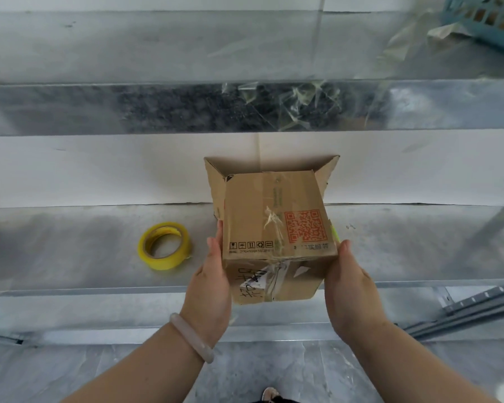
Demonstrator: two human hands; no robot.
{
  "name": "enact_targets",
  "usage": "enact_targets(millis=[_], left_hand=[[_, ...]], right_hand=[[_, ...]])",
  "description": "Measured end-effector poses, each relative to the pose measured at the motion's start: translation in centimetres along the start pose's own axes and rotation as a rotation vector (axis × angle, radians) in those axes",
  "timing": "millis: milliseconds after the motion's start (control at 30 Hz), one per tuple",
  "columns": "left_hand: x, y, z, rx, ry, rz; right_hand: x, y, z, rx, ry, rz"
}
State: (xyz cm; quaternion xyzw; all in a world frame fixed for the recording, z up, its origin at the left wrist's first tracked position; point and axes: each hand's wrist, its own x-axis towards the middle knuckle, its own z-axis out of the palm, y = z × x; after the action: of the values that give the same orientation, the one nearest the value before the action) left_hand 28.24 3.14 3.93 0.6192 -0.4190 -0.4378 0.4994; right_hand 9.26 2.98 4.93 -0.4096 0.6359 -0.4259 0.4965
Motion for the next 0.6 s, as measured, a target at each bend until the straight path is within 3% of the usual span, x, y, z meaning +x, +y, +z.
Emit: enact_targets(millis=[100, 167, 233, 300, 367, 467, 600], left_hand=[[0.3, 0.7, -0.2, -0.093, -0.036, -0.038], [0.5, 0.9, -0.2, -0.207, -0.065, 0.014], [0.3, 1.6, -0.3, -0.076, -0.046, 0.311], [1.1, 1.0, -0.8, 0.318, -0.092, 0.694], [2.0, 0.2, -1.1, 0.606, -0.121, 0.961], [2.3, 0.1, -0.6, 0.684, -0.064, 1.019], [2.8, 0.2, -0.5, 0.659, -0.087, 1.003]], right_hand=[[0.9, -0.3, -0.3, 0.023, 0.009, -0.024], [0.8, -0.7, -0.4, -0.010, 0.002, -0.194], [0.6, -0.9, -0.4, -0.163, 0.021, -0.548], [1.4, -0.2, -0.7, -0.475, -0.019, -0.913], [2.7, 0.8, -0.8, -0.658, -0.011, -1.125], [3.4, 1.1, -0.2, -0.639, 0.065, -1.195], [4.0, 0.7, -0.2, -0.581, -0.064, -1.183]])
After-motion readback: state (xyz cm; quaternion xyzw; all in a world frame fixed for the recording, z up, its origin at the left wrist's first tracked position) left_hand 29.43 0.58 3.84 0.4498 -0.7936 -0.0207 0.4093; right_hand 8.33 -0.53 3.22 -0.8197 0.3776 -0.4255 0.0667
